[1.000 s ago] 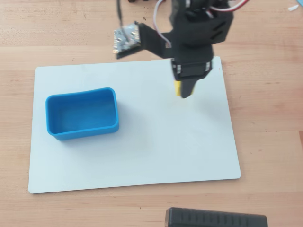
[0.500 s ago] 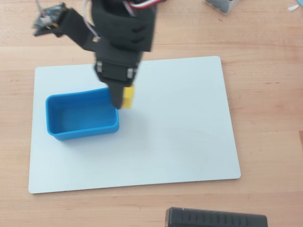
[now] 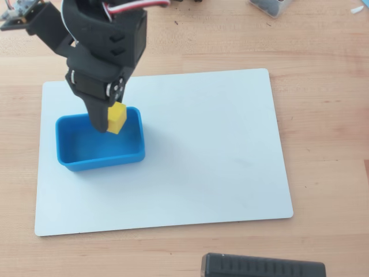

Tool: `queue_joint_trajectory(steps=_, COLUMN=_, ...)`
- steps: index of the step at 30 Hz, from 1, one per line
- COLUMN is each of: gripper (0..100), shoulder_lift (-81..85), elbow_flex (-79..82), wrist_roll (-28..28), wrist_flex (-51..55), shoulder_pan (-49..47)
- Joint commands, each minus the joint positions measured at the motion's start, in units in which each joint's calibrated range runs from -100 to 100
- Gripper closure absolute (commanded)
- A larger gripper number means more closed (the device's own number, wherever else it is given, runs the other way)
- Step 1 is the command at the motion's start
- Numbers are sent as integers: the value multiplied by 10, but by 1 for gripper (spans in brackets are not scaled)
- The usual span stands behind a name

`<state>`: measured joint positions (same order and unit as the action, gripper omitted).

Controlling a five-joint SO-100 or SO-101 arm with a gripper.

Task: Pick up yellow cube and drop it in the blue rectangular bin

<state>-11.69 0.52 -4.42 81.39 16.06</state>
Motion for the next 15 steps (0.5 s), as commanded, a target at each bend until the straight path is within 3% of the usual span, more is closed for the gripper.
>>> queue_joint_trajectory(steps=1, gripper=91, shoulder_lift=0, elbow_flex=-90, wrist_roll=7, wrist_flex=-1, shoulder_pan=13)
queue_joint_trajectory(steps=9, gripper=80, shoulder_lift=-6, elbow_flex=-90, wrist_roll=6, wrist_flex=-6, shoulder_pan=26)
queue_joint_trajectory(steps=15, gripper=80, shoulder_lift=9, elbow_flex=-86, wrist_roll=6, wrist_flex=1, shoulder_pan=18)
